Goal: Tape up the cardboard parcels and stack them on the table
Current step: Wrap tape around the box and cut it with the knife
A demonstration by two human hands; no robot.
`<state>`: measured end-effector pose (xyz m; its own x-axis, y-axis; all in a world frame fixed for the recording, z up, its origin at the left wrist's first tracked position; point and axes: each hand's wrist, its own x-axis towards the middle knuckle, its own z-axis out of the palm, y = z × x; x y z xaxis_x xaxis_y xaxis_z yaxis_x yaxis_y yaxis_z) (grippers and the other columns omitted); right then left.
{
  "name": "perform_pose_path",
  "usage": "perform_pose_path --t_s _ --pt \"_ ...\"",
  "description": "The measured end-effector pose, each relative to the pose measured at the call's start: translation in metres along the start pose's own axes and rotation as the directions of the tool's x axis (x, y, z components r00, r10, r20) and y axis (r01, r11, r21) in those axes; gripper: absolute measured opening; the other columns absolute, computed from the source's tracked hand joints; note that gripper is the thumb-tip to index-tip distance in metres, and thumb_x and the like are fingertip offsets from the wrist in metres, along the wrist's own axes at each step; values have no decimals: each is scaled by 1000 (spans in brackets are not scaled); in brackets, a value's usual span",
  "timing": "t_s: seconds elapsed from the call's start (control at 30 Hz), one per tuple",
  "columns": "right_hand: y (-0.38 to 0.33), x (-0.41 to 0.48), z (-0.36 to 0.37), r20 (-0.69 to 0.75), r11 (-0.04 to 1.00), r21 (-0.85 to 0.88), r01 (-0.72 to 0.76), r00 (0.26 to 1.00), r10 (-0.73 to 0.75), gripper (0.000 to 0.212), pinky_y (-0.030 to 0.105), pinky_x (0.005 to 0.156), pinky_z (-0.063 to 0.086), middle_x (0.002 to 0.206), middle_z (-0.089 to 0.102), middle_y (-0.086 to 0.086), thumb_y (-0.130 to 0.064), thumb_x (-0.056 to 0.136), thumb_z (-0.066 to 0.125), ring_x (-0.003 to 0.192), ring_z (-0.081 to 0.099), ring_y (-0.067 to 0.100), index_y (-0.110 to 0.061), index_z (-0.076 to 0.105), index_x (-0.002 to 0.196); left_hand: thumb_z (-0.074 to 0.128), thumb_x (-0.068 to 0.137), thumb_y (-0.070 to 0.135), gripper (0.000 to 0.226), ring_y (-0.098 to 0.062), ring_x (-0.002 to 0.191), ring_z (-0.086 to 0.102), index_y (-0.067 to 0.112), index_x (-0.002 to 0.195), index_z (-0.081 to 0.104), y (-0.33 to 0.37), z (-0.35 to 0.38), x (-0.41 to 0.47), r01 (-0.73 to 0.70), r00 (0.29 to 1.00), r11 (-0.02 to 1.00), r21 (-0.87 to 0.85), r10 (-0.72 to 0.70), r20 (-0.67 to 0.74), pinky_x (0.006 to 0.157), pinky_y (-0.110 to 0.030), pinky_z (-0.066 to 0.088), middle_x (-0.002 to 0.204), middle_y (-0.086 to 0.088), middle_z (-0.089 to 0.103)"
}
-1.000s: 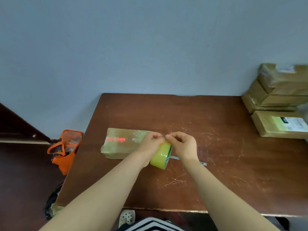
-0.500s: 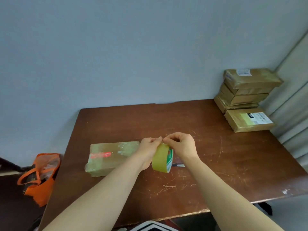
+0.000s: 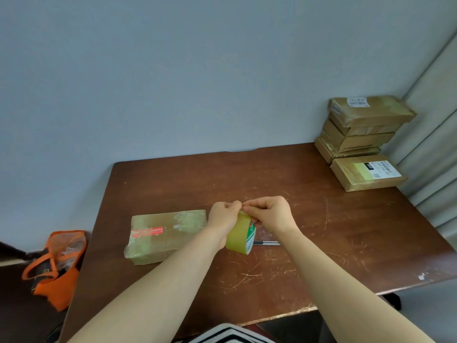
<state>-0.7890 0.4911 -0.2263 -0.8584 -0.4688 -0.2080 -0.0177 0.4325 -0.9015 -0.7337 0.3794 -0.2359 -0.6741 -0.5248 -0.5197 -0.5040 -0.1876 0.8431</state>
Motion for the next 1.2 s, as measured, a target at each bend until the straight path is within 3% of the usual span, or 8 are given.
perform_pose_path --t_s 0.17,0.4,0.57,0.77,0.93,1.07,1.13,1.2 --pt "-2 3 2 38 986 -167 21 999 -15 7 33 66 58 70 69 -6 -18 83 72 65 66 15 -21 76 86 53 87 21 15 -25 69 56 8 80 58 -2 -1 3 6 1000 1000 23 -5 -19 64 -31 42 78 -11 57" --pt "0 9 12 31 821 -552 149 987 -158 15 29 64 44 111 47 0 -25 96 51 84 53 20 -15 63 99 47 97 20 14 -19 90 59 17 107 57 -4 2 8 25 999 999 24 -26 26 77 -34 50 101 -5 61" --pt "5 12 15 47 828 -547 123 992 -116 22 28 64 43 120 35 0 -26 99 46 84 52 18 -11 61 103 36 93 2 32 -22 83 58 26 101 56 3 -6 7 -17 991 999 31 13 131 70 -35 51 100 -6 59" --pt "9 23 9 95 848 -513 129 991 -94 23 28 75 45 118 42 2 -25 97 50 90 50 15 -8 65 104 61 87 9 15 -29 93 64 19 82 69 -4 -12 9 -66 989 995 70 56 136 85 -45 52 93 -10 69" --pt "14 29 9 44 983 -181 33 999 -26 22 16 77 40 111 52 11 -26 93 60 96 50 19 -8 70 90 63 90 10 15 -23 96 62 21 82 68 -12 -8 17 -79 996 996 41 77 46 80 -34 48 93 -4 67" --pt "23 24 9 185 991 25 -131 975 124 97 34 93 49 126 37 -5 -36 77 77 109 49 14 -35 13 150 60 91 6 14 -28 100 62 15 82 68 -8 -6 26 30 995 984 -178 -46 -84 89 -41 52 102 -12 68" --pt "30 22 12 266 993 43 -106 960 91 86 23 79 52 120 61 0 -21 83 73 100 60 14 -28 20 150 58 92 7 14 -26 100 63 14 87 69 -6 -8 28 19 996 974 -225 -38 -82 92 -41 53 107 -11 67" --pt "38 27 16 227 998 9 -54 972 51 58 20 76 53 115 68 6 -10 88 65 95 65 14 -15 44 142 50 96 6 25 -19 99 60 18 107 70 -9 -11 32 -66 994 996 -64 60 -95 82 -19 52 117 -4 64"
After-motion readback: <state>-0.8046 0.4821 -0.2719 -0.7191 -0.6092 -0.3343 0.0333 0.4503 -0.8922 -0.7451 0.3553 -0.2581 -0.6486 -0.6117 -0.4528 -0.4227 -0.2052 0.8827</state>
